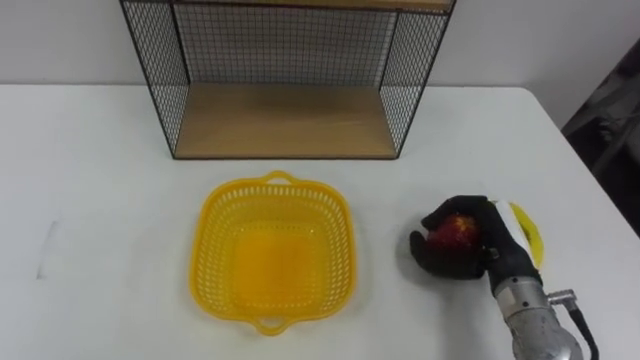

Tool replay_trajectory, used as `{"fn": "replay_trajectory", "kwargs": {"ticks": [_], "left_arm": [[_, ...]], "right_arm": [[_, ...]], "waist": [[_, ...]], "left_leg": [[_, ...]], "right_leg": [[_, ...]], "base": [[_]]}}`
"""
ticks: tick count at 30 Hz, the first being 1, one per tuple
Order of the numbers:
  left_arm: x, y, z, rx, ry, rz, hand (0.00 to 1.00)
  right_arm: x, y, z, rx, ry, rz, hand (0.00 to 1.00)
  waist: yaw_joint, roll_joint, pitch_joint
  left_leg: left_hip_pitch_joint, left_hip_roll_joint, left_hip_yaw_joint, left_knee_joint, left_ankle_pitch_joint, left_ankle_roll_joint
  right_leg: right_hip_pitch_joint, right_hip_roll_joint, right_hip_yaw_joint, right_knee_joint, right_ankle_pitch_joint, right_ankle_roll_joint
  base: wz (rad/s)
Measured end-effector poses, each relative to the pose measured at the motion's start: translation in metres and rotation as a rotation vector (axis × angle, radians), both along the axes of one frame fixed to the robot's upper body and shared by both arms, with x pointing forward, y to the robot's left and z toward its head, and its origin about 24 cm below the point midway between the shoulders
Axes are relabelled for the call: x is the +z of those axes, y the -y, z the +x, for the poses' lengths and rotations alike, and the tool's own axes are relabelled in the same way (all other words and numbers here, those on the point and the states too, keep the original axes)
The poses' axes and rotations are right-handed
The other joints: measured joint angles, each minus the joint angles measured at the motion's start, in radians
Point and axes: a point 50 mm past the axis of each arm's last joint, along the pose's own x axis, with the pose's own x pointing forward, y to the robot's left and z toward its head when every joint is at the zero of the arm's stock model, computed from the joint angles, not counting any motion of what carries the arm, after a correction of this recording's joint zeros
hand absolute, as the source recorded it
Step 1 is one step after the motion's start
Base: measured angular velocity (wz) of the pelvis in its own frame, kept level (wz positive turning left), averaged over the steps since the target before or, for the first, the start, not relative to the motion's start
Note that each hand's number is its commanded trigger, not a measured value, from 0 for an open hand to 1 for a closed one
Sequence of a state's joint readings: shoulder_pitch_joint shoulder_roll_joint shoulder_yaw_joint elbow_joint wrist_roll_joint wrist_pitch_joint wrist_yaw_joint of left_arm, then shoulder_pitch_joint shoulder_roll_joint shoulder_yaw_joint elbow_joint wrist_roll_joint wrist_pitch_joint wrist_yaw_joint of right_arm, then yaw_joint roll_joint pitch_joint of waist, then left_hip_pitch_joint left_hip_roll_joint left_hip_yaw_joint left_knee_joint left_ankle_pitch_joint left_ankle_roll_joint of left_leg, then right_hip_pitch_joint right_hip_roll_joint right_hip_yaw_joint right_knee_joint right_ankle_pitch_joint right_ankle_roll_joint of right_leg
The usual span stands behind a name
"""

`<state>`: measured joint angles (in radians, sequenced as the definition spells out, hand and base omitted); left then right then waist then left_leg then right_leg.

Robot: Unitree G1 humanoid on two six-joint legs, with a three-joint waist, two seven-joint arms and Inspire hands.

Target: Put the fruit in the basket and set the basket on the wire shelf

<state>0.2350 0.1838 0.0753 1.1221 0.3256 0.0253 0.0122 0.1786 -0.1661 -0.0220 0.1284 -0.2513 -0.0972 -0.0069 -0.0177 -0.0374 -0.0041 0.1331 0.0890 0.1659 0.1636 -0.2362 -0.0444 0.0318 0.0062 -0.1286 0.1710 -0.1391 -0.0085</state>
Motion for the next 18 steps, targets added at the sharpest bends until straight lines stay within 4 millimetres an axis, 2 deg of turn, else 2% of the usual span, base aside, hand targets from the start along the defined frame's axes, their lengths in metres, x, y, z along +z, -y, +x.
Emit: {"fn": "replay_trajectory", "kwargs": {"ticks": [2, 4, 6, 10, 14, 18], "left_arm": [[0.0, 0.002, 0.001, 0.001, 0.001, -0.006, 0.0], [-0.001, 0.004, 0.002, 0.001, 0.005, -0.013, 0.0], [-0.001, 0.004, 0.002, 0.001, 0.005, -0.013, 0.0], [-0.001, 0.004, 0.005, -0.001, 0.01, -0.014, 0.0], [-0.001, 0.005, 0.004, 0.001, 0.007, -0.015, 0.0], [-0.002, 0.006, 0.005, -0.013, 0.001, -0.014, 0.0]], "right_arm": [[0.015, -0.003, 0.005, 0.016, 0.06, 0.007, 1.0], [0.04, -0.009, 0.009, 0.043, 0.167, 0.022, 1.0], [0.05, -0.012, 0.011, 0.049, 0.214, 0.058, 1.0], [0.067, -0.016, 0.012, 0.069, 0.283, 0.113, 1.0], [0.075, -0.019, 0.018, 0.089, 0.319, 0.119, 1.0], [0.091, -0.031, 0.021, 0.149, 0.373, 0.118, 1.0]], "waist": [[0.002, 0.002, -0.0013], [0.004, 0.011, 0.0012], [0.014, 0.014, 0.0024], [0.046, 0.016, 0.0025], [0.058, 0.016, 0.0024], [0.068, 0.018, 0.0027]], "left_leg": [[-0.007, 0.0, 0.002, 0.0, 0.0, 0.0], [-0.018, -0.001, 0.002, 0.001, 0.0, 0.0], [-0.017, 0.0, 0.002, 0.001, 0.0, 0.0], [-0.018, 0.0, 0.007, 0.001, 0.0, 0.0], [-0.018, 0.0, 0.011, 0.001, 0.0, 0.0], [-0.019, 0.0, 0.011, 0.001, 0.0, 0.0]], "right_leg": [[-0.015, 0.0, 0.006, 0.008, 0.0, 0.0], [-0.029, 0.0, 0.013, 0.015, 0.0, 0.0], [-0.029, 0.001, 0.014, 0.015, 0.0, 0.0], [-0.031, 0.0, 0.014, 0.017, 0.0, 0.0], [-0.031, 0.0, 0.012, 0.017, 0.0, 0.0], [-0.032, 0.0, 0.006, 0.017, 0.0, -0.001]], "base": [[-0.07], [-0.02], [0.0], [0.0], [0.0], [0.0]]}}
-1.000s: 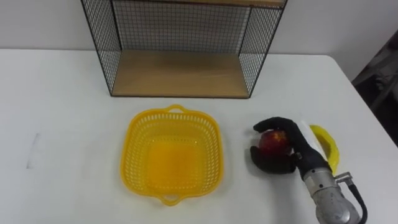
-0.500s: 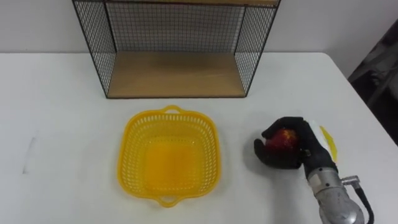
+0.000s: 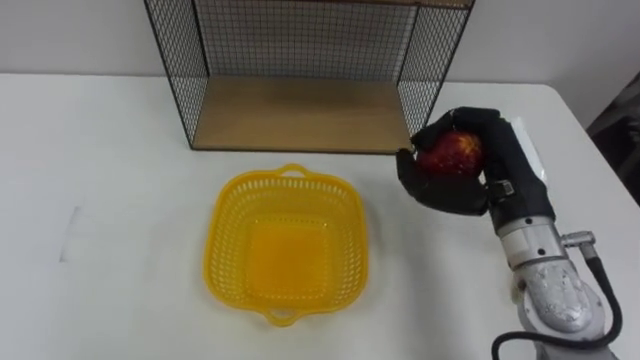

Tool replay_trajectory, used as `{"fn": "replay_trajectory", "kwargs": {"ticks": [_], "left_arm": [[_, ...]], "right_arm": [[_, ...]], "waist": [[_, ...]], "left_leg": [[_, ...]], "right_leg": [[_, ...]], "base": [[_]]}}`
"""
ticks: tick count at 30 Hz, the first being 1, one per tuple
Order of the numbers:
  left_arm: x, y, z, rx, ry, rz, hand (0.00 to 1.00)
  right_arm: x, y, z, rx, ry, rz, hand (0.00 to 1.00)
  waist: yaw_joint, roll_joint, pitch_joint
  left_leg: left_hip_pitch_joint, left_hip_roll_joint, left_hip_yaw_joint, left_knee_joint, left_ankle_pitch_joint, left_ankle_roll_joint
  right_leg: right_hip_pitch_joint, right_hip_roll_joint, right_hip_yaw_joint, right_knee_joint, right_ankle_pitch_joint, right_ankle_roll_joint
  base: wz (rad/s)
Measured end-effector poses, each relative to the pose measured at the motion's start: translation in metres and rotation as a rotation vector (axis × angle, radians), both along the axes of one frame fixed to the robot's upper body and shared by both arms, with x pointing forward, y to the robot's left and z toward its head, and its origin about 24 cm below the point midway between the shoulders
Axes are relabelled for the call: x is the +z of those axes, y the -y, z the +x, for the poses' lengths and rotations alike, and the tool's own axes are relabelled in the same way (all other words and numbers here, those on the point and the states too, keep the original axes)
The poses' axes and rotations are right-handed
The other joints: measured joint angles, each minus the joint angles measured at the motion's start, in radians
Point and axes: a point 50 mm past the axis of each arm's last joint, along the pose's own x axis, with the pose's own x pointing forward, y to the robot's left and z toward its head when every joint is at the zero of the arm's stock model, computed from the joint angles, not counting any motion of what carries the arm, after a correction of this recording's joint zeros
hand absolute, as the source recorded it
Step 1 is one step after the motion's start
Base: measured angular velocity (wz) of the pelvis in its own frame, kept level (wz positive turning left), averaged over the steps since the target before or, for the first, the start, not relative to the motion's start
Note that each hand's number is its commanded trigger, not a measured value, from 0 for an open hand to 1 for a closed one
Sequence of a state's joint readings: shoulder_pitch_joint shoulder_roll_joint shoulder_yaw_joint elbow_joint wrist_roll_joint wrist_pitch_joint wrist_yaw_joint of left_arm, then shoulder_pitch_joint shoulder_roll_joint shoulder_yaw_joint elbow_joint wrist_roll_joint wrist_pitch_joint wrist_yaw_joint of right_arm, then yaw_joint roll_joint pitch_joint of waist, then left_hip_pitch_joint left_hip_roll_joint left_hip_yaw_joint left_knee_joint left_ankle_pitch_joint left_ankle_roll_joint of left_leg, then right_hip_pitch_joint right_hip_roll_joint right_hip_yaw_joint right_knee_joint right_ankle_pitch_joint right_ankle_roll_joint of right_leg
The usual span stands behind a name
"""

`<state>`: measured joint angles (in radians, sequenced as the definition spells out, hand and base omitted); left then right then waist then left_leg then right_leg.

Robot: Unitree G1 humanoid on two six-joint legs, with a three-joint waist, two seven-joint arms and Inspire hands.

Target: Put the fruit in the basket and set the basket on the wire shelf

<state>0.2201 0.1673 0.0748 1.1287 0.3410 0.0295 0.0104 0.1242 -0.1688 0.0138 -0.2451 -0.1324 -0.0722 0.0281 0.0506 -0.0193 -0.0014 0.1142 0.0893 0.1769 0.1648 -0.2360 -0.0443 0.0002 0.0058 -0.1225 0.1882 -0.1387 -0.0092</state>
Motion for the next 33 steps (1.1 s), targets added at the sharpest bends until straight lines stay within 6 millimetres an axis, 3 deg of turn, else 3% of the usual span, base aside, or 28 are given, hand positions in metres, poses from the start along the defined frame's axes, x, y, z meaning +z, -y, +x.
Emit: {"fn": "replay_trajectory", "kwargs": {"ticks": [5, 6, 13, 20, 21, 22, 23, 28, 33], "left_arm": [[-0.001, 0.003, 0.003, -0.026, -0.007, 0.001, 0.0], [-0.001, 0.003, 0.004, -0.038, -0.009, 0.0, 0.0], [-0.002, 0.005, 0.012, -0.073, -0.025, -0.023, 0.0], [-0.002, 0.005, 0.018, -0.091, -0.026, -0.023, 0.0], [-0.002, 0.005, 0.02, -0.096, -0.023, -0.023, 0.0], [-0.002, 0.005, 0.02, -0.097, -0.022, -0.022, 0.0], [-0.002, 0.006, 0.021, -0.1, -0.021, -0.019, 0.0], [-0.001, 0.006, 0.026, -0.13, -0.014, -0.012, 0.0], [-0.001, 0.006, 0.027, -0.14, -0.015, -0.009, 0.0]], "right_arm": [[0.013, -0.024, 0.005, 0.114, 0.051, 0.008, 1.0], [0.014, -0.029, 0.005, 0.146, 0.052, 0.008, 1.0], [0.01, -0.059, 0.003, 0.339, 0.008, -0.023, 1.0], [0.002, -0.07, 0.0, 0.441, -0.068, -0.068, 1.0], [0.002, -0.07, 0.0, 0.443, -0.069, -0.07, 0.77], [0.002, -0.071, -0.001, 0.445, -0.069, -0.071, 0.15], [0.002, -0.072, -0.001, 0.454, -0.072, -0.075, 0.0], [-0.001, -0.081, -0.003, 0.507, -0.103, -0.078, 0.0], [0.003, -0.088, 0.0, 0.539, -0.085, -0.084, 0.0]], "waist": [[0.02, 0.003, 0.0013], [0.028, -0.001, -0.0015], [0.043, 0.0, -0.0003], [0.059, -0.002, -0.0002], [0.066, -0.002, -0.0002], [0.067, -0.002, -0.0001], [0.073, -0.005, 0.0003], [0.091, -0.018, 0.0098], [0.091, -0.021, 0.0109]], "left_leg": [[0.0, 0.001, 0.0, -0.001, 0.0, 0.0], [0.0, 0.001, 0.0, -0.001, 0.0, 0.0], [-0.004, 0.002, -0.004, 0.0, 0.0, 0.0], [-0.006, 0.001, -0.014, 0.001, 0.0, 0.0], [-0.006, 0.001, -0.015, 0.001, 0.0, 0.0], [-0.006, 0.001, -0.015, 0.001, 0.0, 0.0], [-0.006, 0.001, -0.016, 0.001, 0.0, 0.0], [-0.008, 0.001, -0.017, 0.001, 0.0, 0.0], [-0.015, 0.001, -0.021, 0.003, 0.0, 0.0]], "right_leg": [[0.001, 0.001, -0.002, 0.0, 0.0, 0.0], [0.001, 0.001, -0.003, 0.0, 0.0, 0.0], [0.002, -0.001, -0.012, 0.001, 0.001, -0.001], [0.003, -0.002, -0.017, 0.001, 0.001, -0.001], [0.003, -0.002, -0.018, 0.001, 0.001, -0.001], [0.003, -0.002, -0.018, 0.001, 0.001, -0.001], [0.004, -0.002, -0.019, 0.001, 0.001, -0.001], [0.003, -0.002, -0.02, -0.001, 0.001, -0.001], [0.0, -0.004, -0.026, -0.003, 0.001, -0.001]], "base": [[0.0], [0.0], [0.03], [0.02], [0.0], [0.0], [0.0], [0.0], [0.02]]}}
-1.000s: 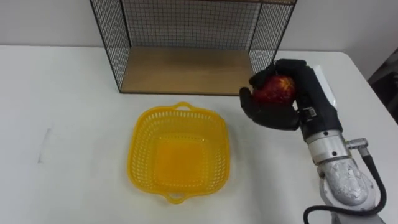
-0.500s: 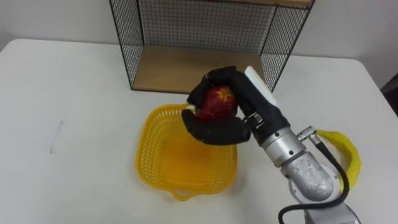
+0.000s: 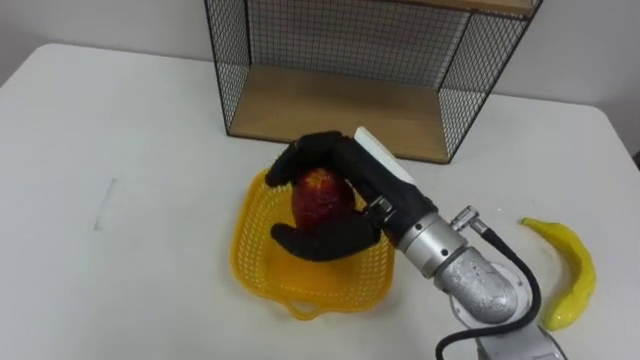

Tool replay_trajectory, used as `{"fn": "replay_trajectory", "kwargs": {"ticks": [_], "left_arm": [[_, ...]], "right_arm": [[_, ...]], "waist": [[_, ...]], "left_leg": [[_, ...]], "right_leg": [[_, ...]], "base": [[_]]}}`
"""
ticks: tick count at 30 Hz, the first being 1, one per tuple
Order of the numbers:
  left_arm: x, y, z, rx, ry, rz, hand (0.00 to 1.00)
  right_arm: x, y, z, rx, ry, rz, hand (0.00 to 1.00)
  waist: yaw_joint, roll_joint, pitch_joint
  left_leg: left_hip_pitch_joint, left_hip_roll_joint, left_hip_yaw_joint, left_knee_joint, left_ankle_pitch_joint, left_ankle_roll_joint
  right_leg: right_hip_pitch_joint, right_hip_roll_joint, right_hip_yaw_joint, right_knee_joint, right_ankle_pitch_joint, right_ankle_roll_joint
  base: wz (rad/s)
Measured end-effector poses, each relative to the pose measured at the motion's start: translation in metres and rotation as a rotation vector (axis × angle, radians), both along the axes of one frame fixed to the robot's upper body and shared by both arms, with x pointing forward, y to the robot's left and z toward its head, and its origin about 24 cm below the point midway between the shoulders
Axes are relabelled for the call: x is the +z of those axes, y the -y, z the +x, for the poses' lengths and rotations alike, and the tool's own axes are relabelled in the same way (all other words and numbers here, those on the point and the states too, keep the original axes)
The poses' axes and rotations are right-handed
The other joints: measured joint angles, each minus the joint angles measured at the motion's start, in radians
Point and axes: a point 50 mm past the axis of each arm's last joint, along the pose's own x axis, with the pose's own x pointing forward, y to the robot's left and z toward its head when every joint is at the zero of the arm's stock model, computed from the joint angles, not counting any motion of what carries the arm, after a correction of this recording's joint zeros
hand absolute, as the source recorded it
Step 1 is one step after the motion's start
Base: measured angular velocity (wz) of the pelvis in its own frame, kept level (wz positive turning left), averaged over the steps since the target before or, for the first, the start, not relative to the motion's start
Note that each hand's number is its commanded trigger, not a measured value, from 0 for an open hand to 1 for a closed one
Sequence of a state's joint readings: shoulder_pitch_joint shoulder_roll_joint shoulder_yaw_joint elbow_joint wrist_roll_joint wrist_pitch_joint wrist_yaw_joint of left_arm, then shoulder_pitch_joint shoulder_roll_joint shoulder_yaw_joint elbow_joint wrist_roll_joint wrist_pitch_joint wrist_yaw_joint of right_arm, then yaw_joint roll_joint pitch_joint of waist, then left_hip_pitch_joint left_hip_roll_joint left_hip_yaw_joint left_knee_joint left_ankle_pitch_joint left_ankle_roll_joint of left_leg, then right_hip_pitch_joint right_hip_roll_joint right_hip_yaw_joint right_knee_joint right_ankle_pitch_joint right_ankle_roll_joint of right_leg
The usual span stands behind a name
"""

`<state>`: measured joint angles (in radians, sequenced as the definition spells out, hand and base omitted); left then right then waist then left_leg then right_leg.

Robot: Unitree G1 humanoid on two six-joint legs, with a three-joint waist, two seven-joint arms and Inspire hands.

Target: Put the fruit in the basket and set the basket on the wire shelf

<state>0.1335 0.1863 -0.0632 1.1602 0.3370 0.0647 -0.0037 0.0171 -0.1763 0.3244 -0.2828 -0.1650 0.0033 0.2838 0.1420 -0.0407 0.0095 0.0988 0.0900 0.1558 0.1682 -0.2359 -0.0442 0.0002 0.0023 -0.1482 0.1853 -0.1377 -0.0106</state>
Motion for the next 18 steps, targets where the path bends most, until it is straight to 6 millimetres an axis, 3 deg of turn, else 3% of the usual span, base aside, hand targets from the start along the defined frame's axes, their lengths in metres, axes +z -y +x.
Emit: {"fn": "replay_trajectory", "kwargs": {"ticks": [9, 18], "left_arm": [[0.0, 0.0011, 0.0029, -0.012, -0.001, 0.001, 0.0], [-0.0001, 0.0014, 0.0035, -0.016, -0.008, 0.003, 0.0]], "right_arm": [[-0.0002, -0.0014, 0.0025, 0.001, -0.009, -0.008, 0.0], [-0.0017, 0.0011, 0.0026, -0.001, -0.013, -0.025, 0.0]], "waist": [[-0.001, 0.009, 0.003], [-0.004, 0.025, -0.0022]], "left_leg": [[-0.002, 0.0, -0.005, 0.0, 0.0, 0.0], [0.001, 0.0, -0.005, 0.0, 0.0, 0.0]], "right_leg": [[0.001, 0.0, -0.004, 0.0, 0.0, 0.0], [0.002, 0.001, -0.002, 0.002, 0.0, 0.0]], "base": [[0.01], [0.0]]}}
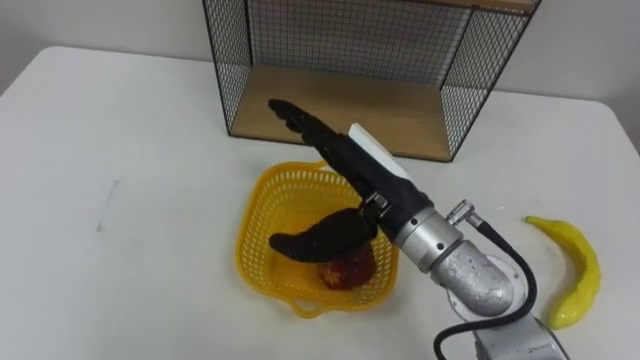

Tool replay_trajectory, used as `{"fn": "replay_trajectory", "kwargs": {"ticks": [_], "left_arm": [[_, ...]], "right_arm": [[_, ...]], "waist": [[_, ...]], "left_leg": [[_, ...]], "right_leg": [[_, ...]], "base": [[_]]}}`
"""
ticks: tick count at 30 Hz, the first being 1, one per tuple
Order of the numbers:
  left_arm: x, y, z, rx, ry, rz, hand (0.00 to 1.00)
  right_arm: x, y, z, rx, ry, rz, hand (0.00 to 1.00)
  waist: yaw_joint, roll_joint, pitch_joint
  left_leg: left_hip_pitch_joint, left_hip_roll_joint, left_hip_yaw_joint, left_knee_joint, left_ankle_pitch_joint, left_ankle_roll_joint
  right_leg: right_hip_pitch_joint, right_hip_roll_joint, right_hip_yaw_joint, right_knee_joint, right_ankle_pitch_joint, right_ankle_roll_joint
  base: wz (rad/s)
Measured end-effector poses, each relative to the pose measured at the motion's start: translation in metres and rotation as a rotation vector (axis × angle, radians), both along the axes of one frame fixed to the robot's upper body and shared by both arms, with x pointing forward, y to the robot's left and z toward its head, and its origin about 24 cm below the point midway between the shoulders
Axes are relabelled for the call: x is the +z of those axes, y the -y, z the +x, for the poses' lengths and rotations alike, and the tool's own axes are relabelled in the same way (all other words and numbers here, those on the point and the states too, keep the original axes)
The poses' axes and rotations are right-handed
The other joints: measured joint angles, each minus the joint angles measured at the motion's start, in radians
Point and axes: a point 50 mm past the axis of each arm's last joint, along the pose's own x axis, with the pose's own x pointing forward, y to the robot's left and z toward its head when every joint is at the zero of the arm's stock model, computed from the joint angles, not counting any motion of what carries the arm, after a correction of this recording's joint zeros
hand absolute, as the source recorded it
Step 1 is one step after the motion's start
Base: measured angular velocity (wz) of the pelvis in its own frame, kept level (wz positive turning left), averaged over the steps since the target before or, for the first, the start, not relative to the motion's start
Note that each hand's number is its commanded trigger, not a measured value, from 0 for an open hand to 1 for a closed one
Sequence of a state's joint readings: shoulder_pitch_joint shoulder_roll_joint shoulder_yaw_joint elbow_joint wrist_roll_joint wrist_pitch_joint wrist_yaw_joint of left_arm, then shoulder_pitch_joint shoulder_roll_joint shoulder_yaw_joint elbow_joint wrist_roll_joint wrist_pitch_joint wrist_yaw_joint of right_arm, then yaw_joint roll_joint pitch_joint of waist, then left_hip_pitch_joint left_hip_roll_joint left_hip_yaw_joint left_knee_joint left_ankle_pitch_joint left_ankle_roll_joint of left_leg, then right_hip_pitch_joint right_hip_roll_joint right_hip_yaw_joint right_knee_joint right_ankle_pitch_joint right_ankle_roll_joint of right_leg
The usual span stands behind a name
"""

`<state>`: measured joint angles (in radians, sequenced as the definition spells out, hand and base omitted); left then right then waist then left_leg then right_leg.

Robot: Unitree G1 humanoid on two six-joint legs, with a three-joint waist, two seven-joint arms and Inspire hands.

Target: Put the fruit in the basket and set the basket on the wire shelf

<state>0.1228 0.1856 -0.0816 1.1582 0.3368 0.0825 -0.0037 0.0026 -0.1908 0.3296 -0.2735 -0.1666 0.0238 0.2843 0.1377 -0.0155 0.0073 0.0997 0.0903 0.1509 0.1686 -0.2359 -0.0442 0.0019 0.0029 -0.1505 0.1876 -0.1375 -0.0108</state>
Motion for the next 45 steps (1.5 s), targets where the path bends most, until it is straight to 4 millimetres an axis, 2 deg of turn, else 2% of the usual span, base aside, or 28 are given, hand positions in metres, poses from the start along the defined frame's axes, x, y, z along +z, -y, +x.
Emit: {"fn": "replay_trajectory", "kwargs": {"ticks": [5, 11, 14, 17, 18, 20, 21, 25, 28, 32, 37, 39, 45], "left_arm": [[0.0, 0.0, -0.001, 0.0, -0.003, 0.0, 0.0], [-0.001, 0.001, -0.01, 0.004, -0.024, -0.004, 0.0], [-0.002, 0.004, -0.011, 0.008, -0.017, -0.003, 0.0], [-0.002, 0.004, -0.017, 0.018, -0.01, -0.003, 0.0], [-0.002, 0.003, -0.018, 0.031, -0.007, -0.002, 0.0], [-0.002, 0.001, -0.023, 0.057, -0.013, 0.0, 0.0], [-0.001, 0.0, -0.026, 0.085, -0.01, -0.003, 0.0], [0.0, -0.006, -0.041, 0.164, -0.02, 0.005, 0.0], [0.0, -0.008, -0.047, 0.188, -0.029, 0.012, 0.0], [0.002, -0.012, -0.051, 0.2, -0.037, 0.03, 0.0], [0.002, -0.014, -0.059, 0.234, -0.073, 0.046, 0.0], [0.002, -0.015, -0.061, 0.238, -0.085, 0.051, 0.0], [0.003, -0.016, -0.057, 0.239, -0.083, 0.06, 0.0]], "right_arm": [[-0.002, 0.001, 0.0, -0.002, -0.007, -0.004, 0.0], [0.0, 0.005, 0.002, -0.016, -0.02, 0.046, 0.0], [0.011, 0.017, 0.007, -0.101, 0.037, 0.085, 0.0], [0.021, 0.029, 0.01, -0.197, 0.103, 0.124, 0.0], [0.029, 0.034, 0.009, -0.228, 0.139, 0.139, 0.0], [0.041, 0.043, 0.008, -0.269, 0.204, 0.173, 0.0], [0.049, 0.051, 0.007, -0.303, 0.254, 0.176, 0.0], [0.07, 0.088, 0.004, -0.497, 0.386, 0.191, 0.0], [0.072, 0.106, 0.002, -0.626, 0.432, 0.179, 0.0], [0.057, 0.13, 0.005, -0.774, 0.405, 0.126, 0.0], [0.019, 0.16, -0.003, -0.987, 0.274, 0.002, 0.0], [0.012, 0.167, -0.003, -1.039, 0.252, -0.013, 0.0], [0.003, 0.18, -0.011, -1.154, 0.235, -0.048, 0.0]], "waist": [[-0.002, 0.005, -0.0019], [-0.031, 0.008, -0.0019], [-0.032, 0.007, -0.0023], [-0.039, 0.002, -0.006], [-0.049, 0.004, -0.0047], [-0.058, -0.001, -0.0075], [-0.067, 0.0, -0.0075], [-0.093, -0.016, -0.0179], [-0.117, -0.02, -0.018], [-0.136, -0.032, -0.0157], [-0.148, -0.048, -0.0113], [-0.158, -0.052, -0.0134], [-0.161, -0.051, -0.0128]], "left_leg": [[0.003, 0.0, 0.001, 0.001, 0.0, 0.0], [0.013, 0.0, 0.001, 0.0, 0.0, 0.0], [0.016, 0.0, 0.001, -0.001, 0.0, 0.0], [0.017, 0.0, 0.001, 0.0, 0.0, 0.0], [0.016, 0.0, 0.002, 0.0, 0.0, 0.0], [0.014, 0.0, 0.005, 0.001, 0.0, 0.0], [0.013, 0.0, 0.007, 0.0, 0.0, 0.0], [0.014, -0.001, 0.009, -0.002, 0.0, 0.0], [0.018, -0.001, 0.01, 0.0, 0.0, 0.0], [0.027, 0.0, 0.016, -0.002, 0.0, 0.0], [0.031, -0.001, 0.023, -0.003, 0.0, 0.0], [0.033, -0.001, 0.025, -0.002, 0.0, 0.0], [0.036, 0.0, 0.029, -0.002, 0.0, 0.0]], "right_leg": [[0.003, 0.001, 0.002, 0.001, 0.0, -0.001], [0.017, -0.001, -0.004, -0.001, 0.0, 0.0], [0.018, 0.0, -0.002, -0.001, 0.0, 0.0], [0.017, 0.0, -0.002, 0.001, 0.0, 0.0], [0.015, -0.001, -0.002, 0.002, 0.0, 0.0], [0.013, -0.001, 0.001, 0.001, 0.0, 0.0], [0.013, -0.001, 0.003, -0.002, 0.0, 0.0], [0.011, 0.001, 0.01, -0.004, -0.001, 0.001], [0.015, 0.0, 0.011, -0.003, -0.001, 0.001], [0.02, 0.0, 0.011, -0.003, -0.001, 0.001], [0.016, -0.001, 0.014, -0.001, -0.001, 0.002], [0.016, -0.001, 0.014, -0.001, -0.001, 0.002], [0.016, 0.0, 0.015, -0.002, -0.001, 0.001]], "base": [[0.0], [0.01], [0.0], [0.0], [0.0], [-0.04], [0.0], [-0.02], [-0.01], [-0.03], [-0.02], [0.0], [-0.01]]}}
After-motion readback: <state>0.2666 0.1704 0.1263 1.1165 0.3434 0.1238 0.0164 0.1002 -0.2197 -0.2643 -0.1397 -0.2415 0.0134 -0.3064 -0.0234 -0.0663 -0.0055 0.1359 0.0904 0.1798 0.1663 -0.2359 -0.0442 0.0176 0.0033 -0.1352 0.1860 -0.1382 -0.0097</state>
